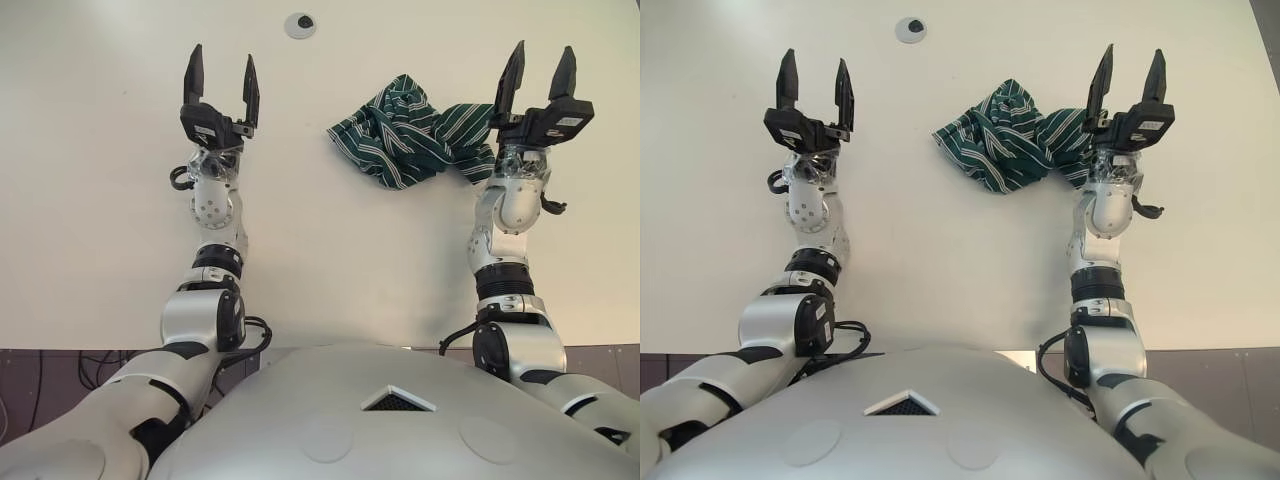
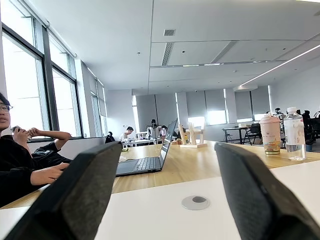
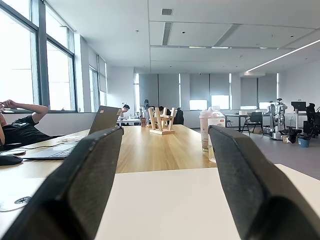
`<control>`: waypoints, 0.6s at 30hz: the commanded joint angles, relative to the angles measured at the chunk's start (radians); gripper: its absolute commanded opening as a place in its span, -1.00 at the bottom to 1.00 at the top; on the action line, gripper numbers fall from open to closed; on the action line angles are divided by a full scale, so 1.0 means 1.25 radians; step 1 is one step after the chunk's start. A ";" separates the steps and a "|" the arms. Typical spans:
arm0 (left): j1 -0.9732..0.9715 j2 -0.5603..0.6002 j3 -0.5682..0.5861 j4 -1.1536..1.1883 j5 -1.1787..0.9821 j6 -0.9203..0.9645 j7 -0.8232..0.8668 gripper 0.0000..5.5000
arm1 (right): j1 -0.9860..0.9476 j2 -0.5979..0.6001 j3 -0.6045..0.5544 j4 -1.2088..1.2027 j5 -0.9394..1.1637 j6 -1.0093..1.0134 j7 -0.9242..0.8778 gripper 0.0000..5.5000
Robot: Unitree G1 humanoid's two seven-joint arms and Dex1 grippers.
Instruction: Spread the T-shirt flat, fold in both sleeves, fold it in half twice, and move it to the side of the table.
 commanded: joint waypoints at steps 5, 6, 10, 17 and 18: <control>0.032 -0.010 -0.003 0.028 0.007 -0.012 0.007 0.23 | -0.013 0.018 -0.019 -0.001 -0.020 0.010 0.010 0.13; 0.032 -0.010 -0.004 0.027 0.007 -0.012 0.007 0.23 | -0.013 0.018 -0.020 -0.002 -0.021 0.010 0.011 0.13; 0.032 -0.011 -0.004 0.026 0.008 -0.012 0.008 0.23 | -0.011 0.021 -0.025 -0.002 -0.025 0.012 0.016 0.13; 0.030 -0.014 -0.008 0.024 0.013 -0.011 0.011 0.23 | -0.006 0.017 -0.036 -0.001 -0.032 0.010 0.021 0.13; 0.030 -0.015 -0.009 0.023 0.016 -0.011 0.013 0.23 | -0.006 0.015 -0.037 0.000 -0.031 0.010 0.022 0.13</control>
